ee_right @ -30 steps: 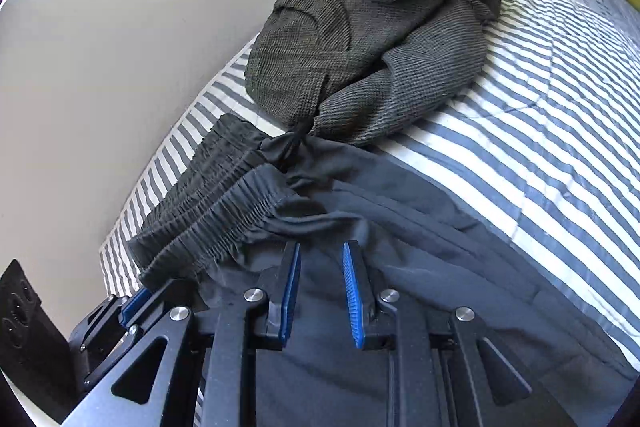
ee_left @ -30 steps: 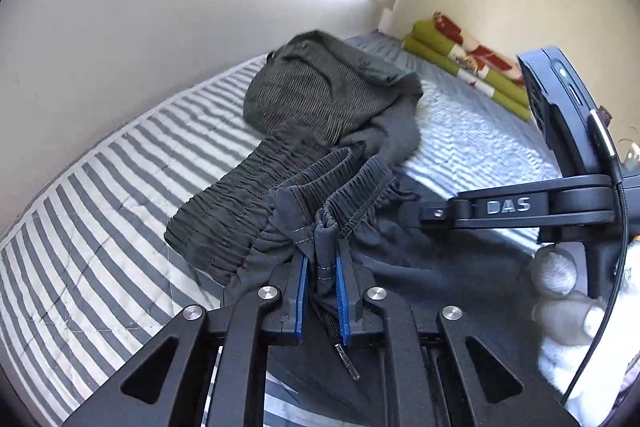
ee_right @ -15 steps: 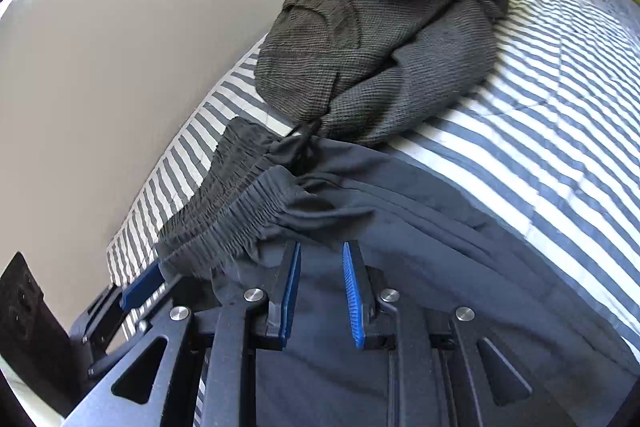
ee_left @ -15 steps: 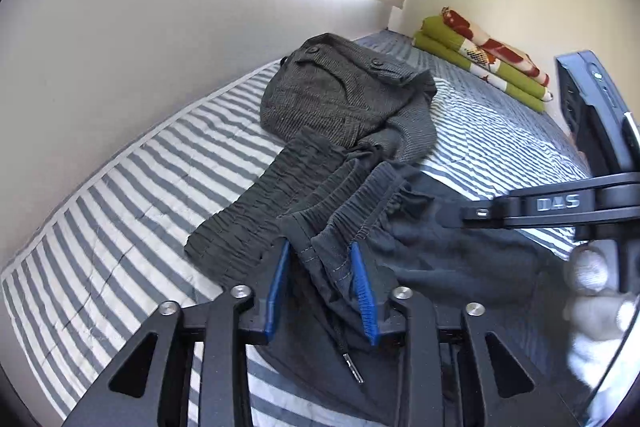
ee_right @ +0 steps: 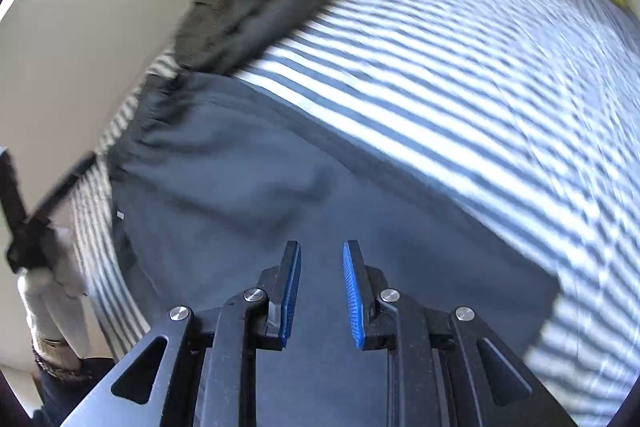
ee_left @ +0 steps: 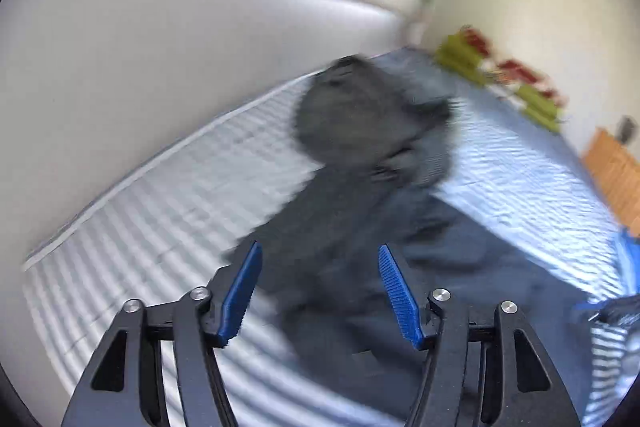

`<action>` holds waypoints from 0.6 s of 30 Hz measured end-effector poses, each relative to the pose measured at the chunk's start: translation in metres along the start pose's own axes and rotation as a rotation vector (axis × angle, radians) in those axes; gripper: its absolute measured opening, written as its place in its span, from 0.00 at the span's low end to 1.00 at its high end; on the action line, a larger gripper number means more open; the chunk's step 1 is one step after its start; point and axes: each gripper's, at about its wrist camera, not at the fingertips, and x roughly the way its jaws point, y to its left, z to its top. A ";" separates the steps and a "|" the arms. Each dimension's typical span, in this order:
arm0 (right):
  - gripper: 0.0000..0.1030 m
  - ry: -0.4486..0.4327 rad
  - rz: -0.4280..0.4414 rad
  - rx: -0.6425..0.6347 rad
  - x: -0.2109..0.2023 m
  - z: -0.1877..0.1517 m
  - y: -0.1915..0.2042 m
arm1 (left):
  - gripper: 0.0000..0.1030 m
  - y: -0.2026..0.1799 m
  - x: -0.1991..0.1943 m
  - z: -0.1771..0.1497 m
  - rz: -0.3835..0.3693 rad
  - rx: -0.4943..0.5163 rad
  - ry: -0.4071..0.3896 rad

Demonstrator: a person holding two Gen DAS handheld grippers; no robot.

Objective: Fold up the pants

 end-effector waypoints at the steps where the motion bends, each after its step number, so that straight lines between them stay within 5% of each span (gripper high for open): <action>1: 0.19 0.000 0.008 0.018 -0.001 -0.011 -0.006 | 0.49 -0.012 0.004 0.001 -0.030 0.020 0.010; 6: 0.19 0.017 0.039 0.033 -0.009 -0.065 -0.018 | 0.27 -0.075 0.057 -0.005 -0.206 0.126 0.187; 11: 0.19 0.057 -0.052 -0.071 -0.002 -0.087 -0.006 | 0.26 -0.058 0.117 0.005 0.062 0.042 0.235; 15: 0.19 0.021 -0.031 -0.071 -0.019 -0.089 -0.019 | 0.28 -0.050 0.104 0.014 0.015 -0.059 0.198; 18: 0.19 -0.084 -0.006 0.000 -0.048 -0.075 -0.047 | 0.48 -0.068 0.073 0.018 -0.044 -0.010 0.129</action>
